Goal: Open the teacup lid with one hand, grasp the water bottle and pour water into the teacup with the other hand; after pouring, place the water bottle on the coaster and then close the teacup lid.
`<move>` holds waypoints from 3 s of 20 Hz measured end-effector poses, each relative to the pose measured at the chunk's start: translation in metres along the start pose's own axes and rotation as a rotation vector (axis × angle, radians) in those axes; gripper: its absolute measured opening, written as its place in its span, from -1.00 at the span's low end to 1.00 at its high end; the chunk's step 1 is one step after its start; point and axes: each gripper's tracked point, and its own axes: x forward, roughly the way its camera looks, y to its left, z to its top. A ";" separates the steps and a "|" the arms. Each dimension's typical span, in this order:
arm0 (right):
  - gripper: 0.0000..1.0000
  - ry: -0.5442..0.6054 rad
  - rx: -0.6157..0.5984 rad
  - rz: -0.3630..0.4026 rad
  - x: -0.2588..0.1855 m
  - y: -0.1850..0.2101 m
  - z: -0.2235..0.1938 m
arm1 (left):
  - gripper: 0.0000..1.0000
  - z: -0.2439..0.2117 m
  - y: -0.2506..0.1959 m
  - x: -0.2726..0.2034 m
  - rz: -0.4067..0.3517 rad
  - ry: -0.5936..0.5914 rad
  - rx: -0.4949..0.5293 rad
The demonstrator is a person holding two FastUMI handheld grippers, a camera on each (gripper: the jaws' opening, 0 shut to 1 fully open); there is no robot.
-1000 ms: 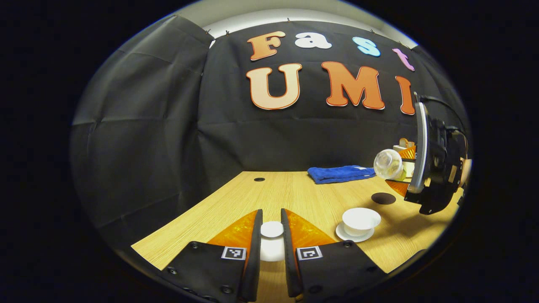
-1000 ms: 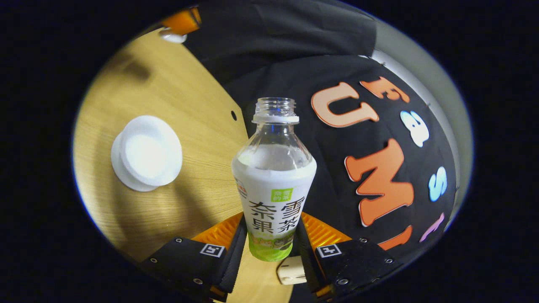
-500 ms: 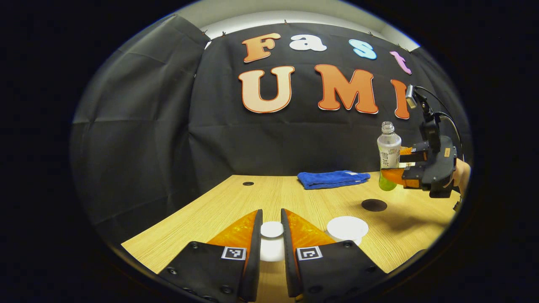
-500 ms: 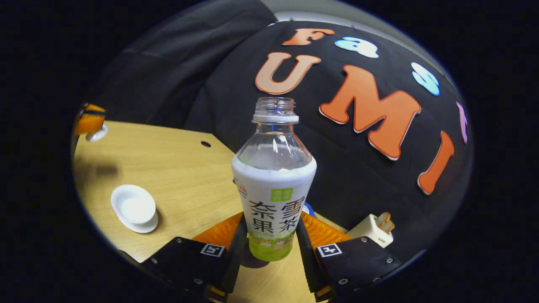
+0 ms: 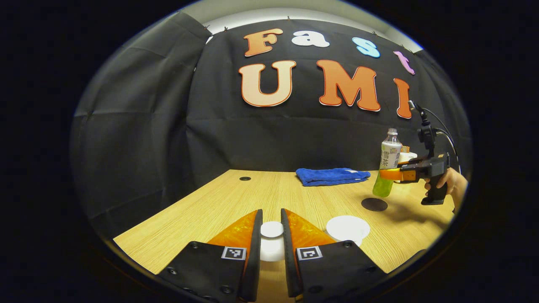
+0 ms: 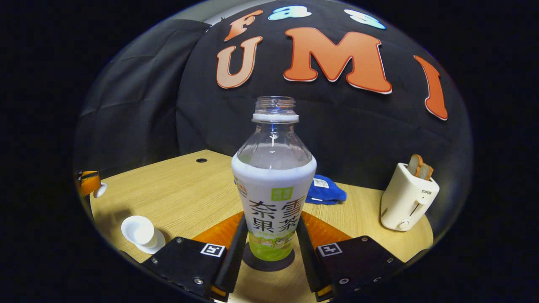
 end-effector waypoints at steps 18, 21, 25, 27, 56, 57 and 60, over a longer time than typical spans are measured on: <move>0.71 0.069 0.049 -0.002 0.007 -0.013 -0.034 | -0.41 0.018 -0.087 0.032 -0.170 -0.028 -0.080; 0.80 0.047 0.027 0.002 -0.008 -0.013 -0.032 | -0.41 0.011 -0.112 0.038 -0.201 -0.018 -0.055; 0.82 0.016 0.043 0.007 -0.033 -0.015 -0.031 | -0.41 0.000 -0.136 0.041 -0.241 -0.008 -0.029; 0.82 0.003 0.047 0.002 -0.045 -0.017 -0.029 | -0.34 -0.015 -0.139 0.046 -0.236 0.023 -0.012; 0.83 -0.290 0.166 -0.252 -0.181 -0.046 0.020 | 0.84 0.098 -0.132 0.009 -0.146 -0.232 -0.036; 0.84 -0.311 0.155 -0.261 -0.186 -0.046 0.027 | 0.84 0.108 -0.134 0.005 -0.148 -0.252 -0.043; 0.86 -0.372 0.134 -0.270 -0.199 -0.043 0.048 | 0.89 0.131 -0.137 -0.007 -0.141 -0.302 -0.063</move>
